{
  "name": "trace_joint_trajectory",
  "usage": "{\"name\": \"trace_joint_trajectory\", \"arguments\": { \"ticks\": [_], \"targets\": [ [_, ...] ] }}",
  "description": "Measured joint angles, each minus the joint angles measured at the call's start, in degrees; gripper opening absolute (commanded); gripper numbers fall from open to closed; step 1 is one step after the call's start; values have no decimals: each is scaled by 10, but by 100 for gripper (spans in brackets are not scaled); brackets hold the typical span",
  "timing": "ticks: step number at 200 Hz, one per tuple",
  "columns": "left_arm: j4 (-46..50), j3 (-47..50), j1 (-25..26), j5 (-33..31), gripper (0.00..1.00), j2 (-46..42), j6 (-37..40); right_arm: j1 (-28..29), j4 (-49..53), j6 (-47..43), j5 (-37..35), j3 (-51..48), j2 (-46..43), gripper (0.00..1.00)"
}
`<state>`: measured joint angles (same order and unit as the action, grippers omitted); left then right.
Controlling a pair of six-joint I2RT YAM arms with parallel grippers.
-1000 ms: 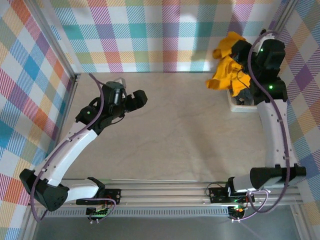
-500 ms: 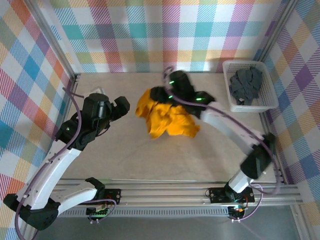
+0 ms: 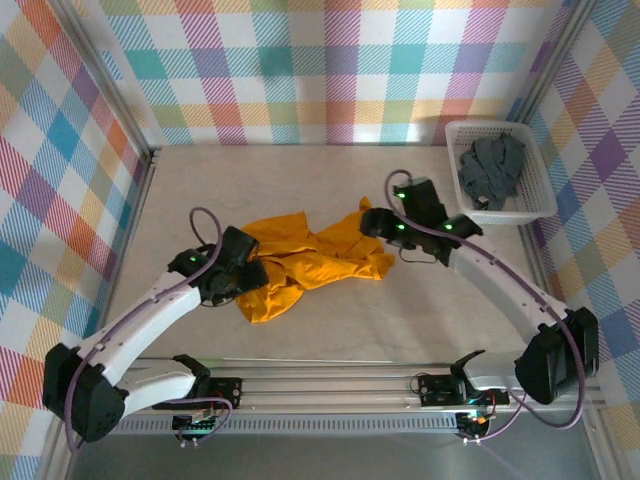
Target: Fold and stack the t-shirts
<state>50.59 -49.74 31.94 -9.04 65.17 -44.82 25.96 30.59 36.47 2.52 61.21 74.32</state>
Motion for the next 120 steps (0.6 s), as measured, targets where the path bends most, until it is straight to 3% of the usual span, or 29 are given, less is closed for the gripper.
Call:
{"name": "trace_joint_trajectory", "arguments": {
  "ticks": [25, 60, 76, 100, 120],
  "targets": [
    [-10, 41, 16, 9, 86, 30, -19, -47, 27, 5, 11, -76, 11, 68],
    [-52, 69, 47, 17, 88, 85, -26, -50, 35, 12, 27, -128, 40, 68],
    [-80, 69, 62, 17, 85, 123, -29, -50, 23, 19, 34, -140, 55, 67],
    [-118, 69, 71, 8, 65, 182, -38, -51, 3, 30, 43, -149, 81, 67],
    [-140, 68, 73, -10, 30, 198, -50, -52, -11, 38, 45, -158, 91, 65]
  ]
}}
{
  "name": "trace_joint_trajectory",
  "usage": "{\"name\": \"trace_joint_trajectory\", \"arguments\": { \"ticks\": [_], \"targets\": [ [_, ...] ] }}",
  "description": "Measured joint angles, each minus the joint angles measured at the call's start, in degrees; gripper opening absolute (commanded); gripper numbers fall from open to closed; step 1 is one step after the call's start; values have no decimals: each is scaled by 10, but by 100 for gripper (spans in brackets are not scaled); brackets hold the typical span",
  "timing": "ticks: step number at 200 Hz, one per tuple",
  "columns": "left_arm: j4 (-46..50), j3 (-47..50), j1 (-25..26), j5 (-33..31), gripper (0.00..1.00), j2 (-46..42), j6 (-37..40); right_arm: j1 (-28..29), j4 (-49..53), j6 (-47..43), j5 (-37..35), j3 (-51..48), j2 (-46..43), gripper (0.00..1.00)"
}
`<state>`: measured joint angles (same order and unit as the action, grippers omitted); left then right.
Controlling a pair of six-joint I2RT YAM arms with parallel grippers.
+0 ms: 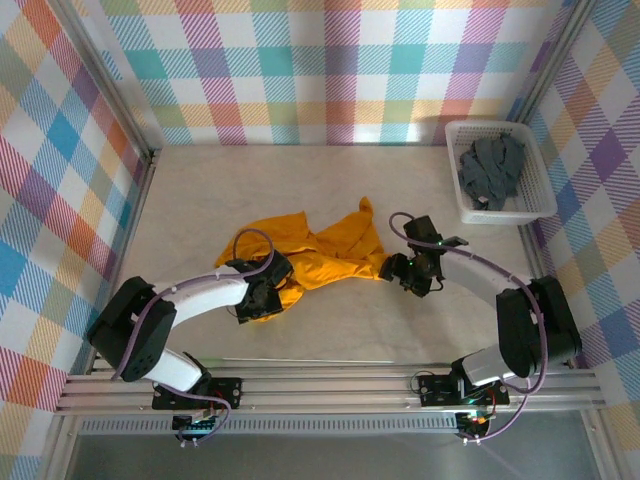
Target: Fold and stack the t-shirts
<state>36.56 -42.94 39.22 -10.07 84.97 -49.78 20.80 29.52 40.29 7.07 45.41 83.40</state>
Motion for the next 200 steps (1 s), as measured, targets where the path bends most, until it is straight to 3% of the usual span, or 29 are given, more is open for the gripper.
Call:
{"name": "trace_joint_trajectory", "arguments": {
  "ticks": [15, 62, 95, 108, 146, 173, 188, 200],
  "targets": [
    [-10, 0, 0, -16, 0, 3, -4, 0, -9, 5, 2, 0, 10, 62],
    [13, 2, 1, -47, 0, -49, -8, -5, -28, 25, 23, 11, 63, 50],
    [85, -13, 0, -79, 0, -188, -8, -16, 3, 46, 14, 24, 81, 9],
    [115, -28, -6, -89, 0, -233, -7, -18, 15, 54, 5, 25, 82, 0],
    [175, -78, -45, -94, 0, -310, 12, -6, -35, 53, 9, 40, 36, 1],
    [196, -115, -57, -97, 0, -320, 21, -4, -27, 57, 10, 69, -30, 37],
    [208, -132, -57, -106, 0, -326, 23, -4, -26, 61, 14, 72, -49, 49],
    [217, -144, -59, -116, 0, -338, 23, -4, -26, 73, 18, 69, -49, 54]
  ]
}}
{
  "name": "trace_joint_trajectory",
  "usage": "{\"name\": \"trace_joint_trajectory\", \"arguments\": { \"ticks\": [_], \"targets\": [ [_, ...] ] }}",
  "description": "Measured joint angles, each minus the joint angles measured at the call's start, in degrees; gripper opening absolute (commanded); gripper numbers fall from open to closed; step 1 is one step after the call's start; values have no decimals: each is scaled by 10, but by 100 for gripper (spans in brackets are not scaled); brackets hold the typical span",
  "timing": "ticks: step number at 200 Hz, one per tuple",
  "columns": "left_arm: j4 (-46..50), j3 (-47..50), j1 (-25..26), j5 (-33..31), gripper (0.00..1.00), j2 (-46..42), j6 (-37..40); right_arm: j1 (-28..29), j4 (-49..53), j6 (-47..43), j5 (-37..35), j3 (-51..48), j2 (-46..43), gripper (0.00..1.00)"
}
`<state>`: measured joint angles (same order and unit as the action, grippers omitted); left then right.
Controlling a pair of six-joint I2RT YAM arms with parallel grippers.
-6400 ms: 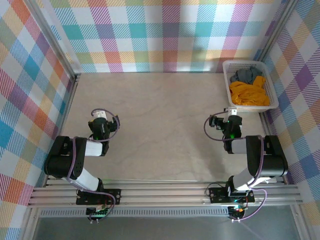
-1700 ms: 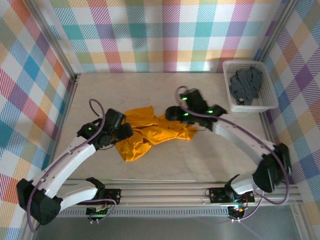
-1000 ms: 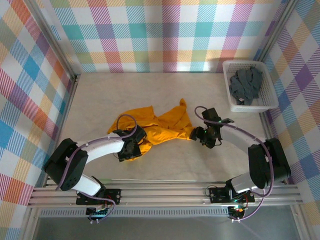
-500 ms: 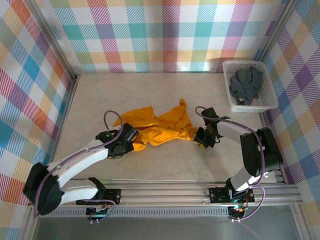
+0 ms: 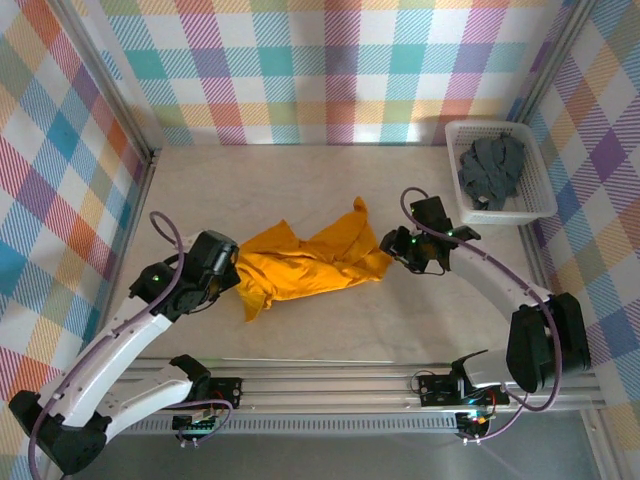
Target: Fold and stack the t-shirts
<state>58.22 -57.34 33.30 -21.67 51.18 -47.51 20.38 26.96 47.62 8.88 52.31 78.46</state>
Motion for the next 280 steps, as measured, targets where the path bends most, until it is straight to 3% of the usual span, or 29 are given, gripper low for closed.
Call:
{"name": "trace_joint_trajectory", "arguments": {
  "ticks": [62, 100, 129, 175, 207, 245, 280],
  "targets": [
    [27, -25, -10, -27, 0, -37, 9, 1, -39, 87, 49, -13, 99, 58],
    [39, 0, -12, -38, 0, -34, 10, 4, -35, 93, 44, 6, 171, 52],
    [47, 28, -14, -45, 0, -34, 10, 16, -43, 87, 38, 32, 203, 40],
    [47, 50, -22, -46, 0, -34, 13, 24, -48, 78, 26, 64, 223, 0],
    [31, 47, -65, -24, 0, -11, 45, 7, -29, 64, 3, 109, 220, 0],
    [-2, -94, -191, 75, 0, 138, 110, -53, 31, 23, 2, 264, 216, 0],
    [-21, -305, -252, 150, 0, 267, 155, -108, 75, -9, 18, 412, 204, 0]
  ]
}}
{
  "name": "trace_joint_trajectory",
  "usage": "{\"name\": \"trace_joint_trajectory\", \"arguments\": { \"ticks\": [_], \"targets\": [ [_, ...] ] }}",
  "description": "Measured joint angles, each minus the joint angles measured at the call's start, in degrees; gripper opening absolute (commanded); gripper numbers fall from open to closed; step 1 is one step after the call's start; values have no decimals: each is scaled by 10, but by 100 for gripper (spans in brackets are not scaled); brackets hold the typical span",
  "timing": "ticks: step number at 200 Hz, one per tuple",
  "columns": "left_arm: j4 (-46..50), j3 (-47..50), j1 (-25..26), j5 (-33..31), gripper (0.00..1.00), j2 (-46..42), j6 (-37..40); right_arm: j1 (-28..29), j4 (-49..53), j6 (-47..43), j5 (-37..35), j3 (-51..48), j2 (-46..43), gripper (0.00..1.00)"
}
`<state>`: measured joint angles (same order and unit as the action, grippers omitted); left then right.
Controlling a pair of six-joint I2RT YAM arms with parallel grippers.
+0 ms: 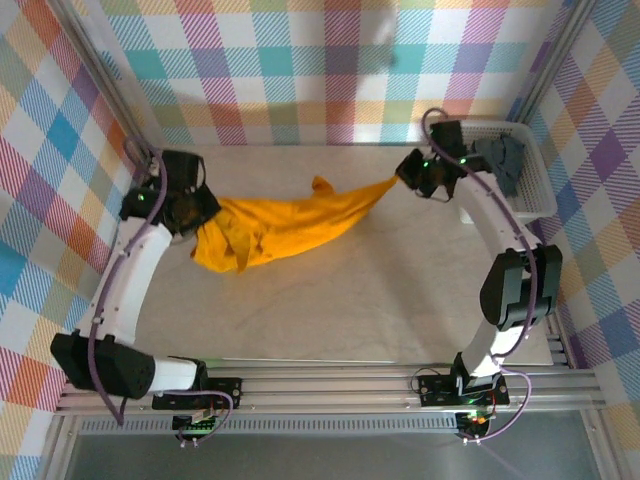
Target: Fold and stack the t-shirts
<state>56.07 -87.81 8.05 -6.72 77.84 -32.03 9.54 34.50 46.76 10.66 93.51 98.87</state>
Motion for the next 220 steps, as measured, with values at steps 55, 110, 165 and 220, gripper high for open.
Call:
{"name": "trace_joint_trajectory", "arguments": {
  "ticks": [55, 110, 165, 220],
  "targets": [
    [-39, -38, -9, 42, 4, -77, 11, -52, 44, -30, 9, 22, -125, 0],
    [-59, 316, -9, 47, 60, -172, -3, -48, 31, -44, 42, -273, -226, 0],
    [-70, 478, -7, 107, 64, -186, -31, -41, 33, -85, 50, -380, -159, 0],
    [-88, 540, 62, 119, 75, -242, -150, -41, 23, -98, 44, -383, -188, 0]
  ]
}}
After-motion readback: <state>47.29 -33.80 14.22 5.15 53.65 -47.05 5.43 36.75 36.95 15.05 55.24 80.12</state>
